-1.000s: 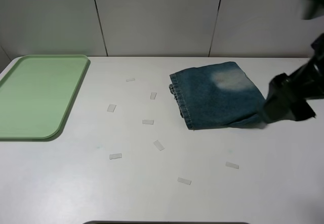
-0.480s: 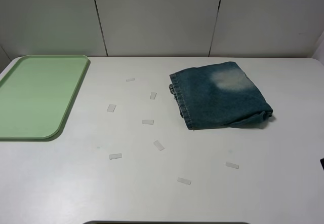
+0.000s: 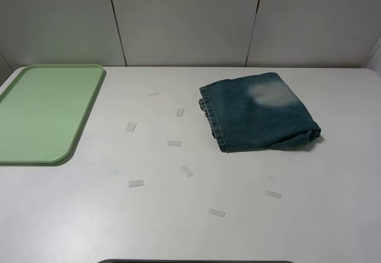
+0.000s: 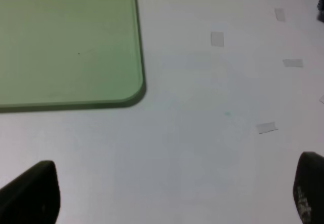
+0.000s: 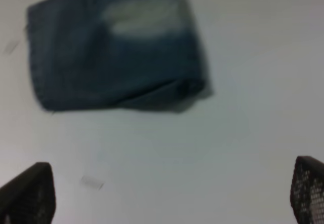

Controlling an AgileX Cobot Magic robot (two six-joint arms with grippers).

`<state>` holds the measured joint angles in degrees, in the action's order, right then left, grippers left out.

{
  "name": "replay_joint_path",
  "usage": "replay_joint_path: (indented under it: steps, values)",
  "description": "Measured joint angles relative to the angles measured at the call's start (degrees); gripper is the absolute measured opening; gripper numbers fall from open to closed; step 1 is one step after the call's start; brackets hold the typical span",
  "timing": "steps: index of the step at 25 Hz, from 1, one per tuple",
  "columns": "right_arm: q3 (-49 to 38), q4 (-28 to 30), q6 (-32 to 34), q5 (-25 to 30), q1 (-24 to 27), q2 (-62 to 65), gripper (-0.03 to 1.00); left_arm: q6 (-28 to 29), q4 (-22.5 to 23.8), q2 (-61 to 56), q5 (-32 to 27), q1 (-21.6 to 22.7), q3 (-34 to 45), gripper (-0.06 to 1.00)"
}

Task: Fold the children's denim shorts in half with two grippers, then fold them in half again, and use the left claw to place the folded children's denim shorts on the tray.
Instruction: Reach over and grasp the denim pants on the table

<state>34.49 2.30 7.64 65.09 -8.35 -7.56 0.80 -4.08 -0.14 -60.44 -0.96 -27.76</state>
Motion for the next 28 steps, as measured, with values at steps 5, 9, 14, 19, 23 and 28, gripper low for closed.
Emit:
replay_joint_path:
  steps: [5,9,14,19,23,28]
  values:
    - [0.00,0.07,-1.72,-1.94,5.83,5.71,0.70,0.00,0.00,0.00,0.00,0.00,0.00,0.91]
    - [-0.02,0.14,-2.33,-3.02,8.11,7.87,0.70,0.00,0.00,0.00,0.00,0.00,0.00,0.91]
    - [-3.73,-0.07,-2.99,-6.25,9.23,7.96,0.70,0.00,0.00,0.00,0.00,0.00,0.00,0.91]
    - [-6.16,-0.95,-3.54,-6.32,9.41,7.96,0.70,0.00,0.00,0.00,0.00,0.00,0.00,0.91]
    - [-6.27,-1.08,-3.61,-6.32,9.42,7.96,0.70,0.00,0.00,0.00,0.00,0.00,0.00,0.91]
    - [-6.27,-1.25,-3.61,-6.32,9.42,7.96,0.70,0.00,0.00,0.00,0.00,0.00,0.00,0.91]
